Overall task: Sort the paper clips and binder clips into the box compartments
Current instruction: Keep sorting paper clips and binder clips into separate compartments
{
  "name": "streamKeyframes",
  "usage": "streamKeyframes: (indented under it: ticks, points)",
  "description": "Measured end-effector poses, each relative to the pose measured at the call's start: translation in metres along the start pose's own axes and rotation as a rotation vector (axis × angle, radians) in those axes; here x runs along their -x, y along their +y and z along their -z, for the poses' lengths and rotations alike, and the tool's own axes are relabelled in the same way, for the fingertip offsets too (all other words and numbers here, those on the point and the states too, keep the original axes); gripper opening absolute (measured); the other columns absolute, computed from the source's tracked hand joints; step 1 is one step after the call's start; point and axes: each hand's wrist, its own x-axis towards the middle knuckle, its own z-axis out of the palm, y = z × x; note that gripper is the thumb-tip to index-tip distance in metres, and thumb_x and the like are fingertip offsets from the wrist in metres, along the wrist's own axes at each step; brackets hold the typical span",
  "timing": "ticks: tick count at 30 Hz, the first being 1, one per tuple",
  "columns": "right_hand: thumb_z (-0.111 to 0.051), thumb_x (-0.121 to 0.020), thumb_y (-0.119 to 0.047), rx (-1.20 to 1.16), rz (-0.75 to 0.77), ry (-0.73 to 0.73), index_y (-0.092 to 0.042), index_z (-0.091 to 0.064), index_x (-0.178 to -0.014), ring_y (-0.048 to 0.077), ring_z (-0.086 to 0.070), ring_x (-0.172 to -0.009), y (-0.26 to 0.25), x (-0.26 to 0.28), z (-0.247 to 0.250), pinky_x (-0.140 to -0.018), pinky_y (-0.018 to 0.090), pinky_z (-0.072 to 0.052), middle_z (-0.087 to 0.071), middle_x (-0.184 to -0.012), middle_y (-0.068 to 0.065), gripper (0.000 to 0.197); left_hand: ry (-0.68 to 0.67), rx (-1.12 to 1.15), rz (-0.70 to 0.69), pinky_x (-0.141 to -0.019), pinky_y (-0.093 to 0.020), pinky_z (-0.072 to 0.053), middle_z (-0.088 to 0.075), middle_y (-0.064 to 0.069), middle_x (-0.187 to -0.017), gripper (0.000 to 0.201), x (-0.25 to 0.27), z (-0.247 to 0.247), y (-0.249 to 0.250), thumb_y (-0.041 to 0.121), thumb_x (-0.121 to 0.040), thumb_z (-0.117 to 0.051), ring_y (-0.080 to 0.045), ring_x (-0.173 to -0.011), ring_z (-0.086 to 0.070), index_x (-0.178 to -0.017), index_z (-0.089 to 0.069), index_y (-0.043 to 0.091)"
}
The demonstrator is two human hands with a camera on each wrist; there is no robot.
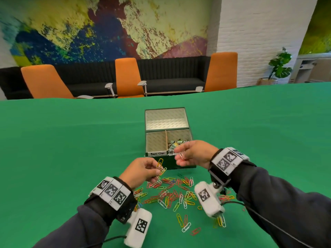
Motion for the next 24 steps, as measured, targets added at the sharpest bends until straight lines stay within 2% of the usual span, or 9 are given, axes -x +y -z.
streamKeyframes:
  ticks: [4,7,9,12,16,18,20,22,24]
  points:
    - [-0.044,-0.09,0.007,-0.095,0.091,0.096,-0.006,-0.053,-0.117,0.021,-0.059,-0.086,-0.039,-0.027,-0.029,-0.078,0.03,-0.053,-0.056,-0.094,0.01,0.031,0.096,0.073,0.024,-0.046,-0.013,-0.049,-0.057,-0.003,-0.056,0.023,0.002,0.027,-0.006,-0.011,-0.082,-0.057,-0.003,-0.041,-0.055,-0.069,-0.056,0.007]
    - [-0.041,-0.093,0.0,-0.173,0.108,0.101,-0.004,-0.045,-0.13,0.028,-0.06,-0.089,-0.052,-0.038,-0.034,-0.081,0.036,-0.051,-0.058,-0.095,0.01,0.038,0.134,0.086,0.028,-0.044,-0.013,-0.049,-0.057,-0.004,-0.058,0.021,0.0,0.041,-0.003,-0.011,-0.082,-0.057,-0.003,-0.04,-0.055,-0.07,-0.056,0.006]
    - [-0.04,-0.094,-0.004,-0.157,0.121,0.076,-0.006,-0.045,-0.129,0.02,-0.056,-0.075,-0.051,-0.038,-0.032,-0.08,0.036,-0.049,-0.056,-0.085,0.007,0.035,0.153,0.064,0.012,-0.045,-0.013,-0.048,-0.056,-0.004,-0.06,0.021,-0.005,0.047,0.003,-0.011,-0.082,-0.057,-0.003,-0.041,-0.054,-0.071,-0.057,0.006]
    - [-0.04,-0.095,-0.006,-0.098,0.166,0.109,-0.011,-0.049,-0.123,0.026,-0.062,-0.104,-0.046,-0.031,-0.025,-0.091,0.037,-0.048,-0.062,-0.111,0.011,0.029,0.168,-0.008,-0.015,-0.048,-0.014,-0.049,-0.057,-0.005,-0.064,0.018,-0.021,0.053,0.017,-0.007,-0.083,-0.058,-0.007,-0.049,-0.053,-0.073,-0.057,0.008]
    - [-0.041,-0.095,-0.005,-0.055,0.197,0.103,-0.014,-0.056,-0.106,0.023,-0.063,-0.097,-0.031,-0.014,-0.013,-0.094,0.039,-0.048,-0.065,-0.111,0.011,0.02,0.202,-0.135,0.008,-0.054,-0.015,-0.05,-0.06,-0.006,-0.071,0.015,-0.052,0.055,0.043,-0.003,-0.084,-0.058,-0.01,-0.055,-0.053,-0.075,-0.059,0.01]
    - [-0.042,-0.094,-0.005,-0.026,0.198,0.091,-0.016,-0.056,-0.101,0.023,-0.064,-0.094,-0.022,-0.004,-0.006,-0.092,0.038,-0.048,-0.067,-0.106,0.01,0.019,0.212,-0.2,0.031,-0.061,-0.018,-0.051,-0.063,-0.008,-0.083,0.009,-0.062,0.053,0.056,0.0,-0.086,-0.057,-0.012,-0.064,-0.057,-0.089,-0.06,0.008]
    - [-0.042,-0.094,-0.004,0.008,0.199,0.082,-0.016,-0.056,-0.099,0.024,-0.065,-0.09,-0.016,0.006,0.0,-0.086,0.035,-0.05,-0.067,-0.102,0.009,0.019,0.25,-0.239,0.025,-0.066,-0.019,-0.052,-0.063,-0.01,-0.093,0.017,-0.066,0.052,0.061,0.002,-0.087,-0.055,-0.014,-0.074,-0.06,-0.103,-0.059,0.007]
    - [-0.042,-0.094,0.0,0.041,0.208,0.089,-0.015,-0.055,-0.096,0.022,-0.064,-0.082,-0.01,0.015,0.007,-0.077,0.03,-0.05,-0.066,-0.094,0.008,0.02,0.288,-0.229,-0.023,-0.067,-0.021,-0.053,-0.063,-0.009,-0.093,0.016,-0.061,0.05,0.061,0.002,-0.087,-0.055,-0.015,-0.075,-0.061,-0.102,-0.059,0.006]
    - [-0.043,-0.091,0.004,0.134,0.198,0.081,-0.013,-0.055,-0.092,0.018,-0.061,-0.071,-0.002,0.022,0.013,-0.066,0.026,-0.049,-0.064,-0.086,0.006,0.021,0.299,-0.234,-0.075,-0.061,-0.02,-0.05,-0.062,-0.006,-0.084,0.01,-0.05,0.047,0.057,0.002,-0.087,-0.055,-0.013,-0.07,-0.059,-0.089,-0.059,0.011]
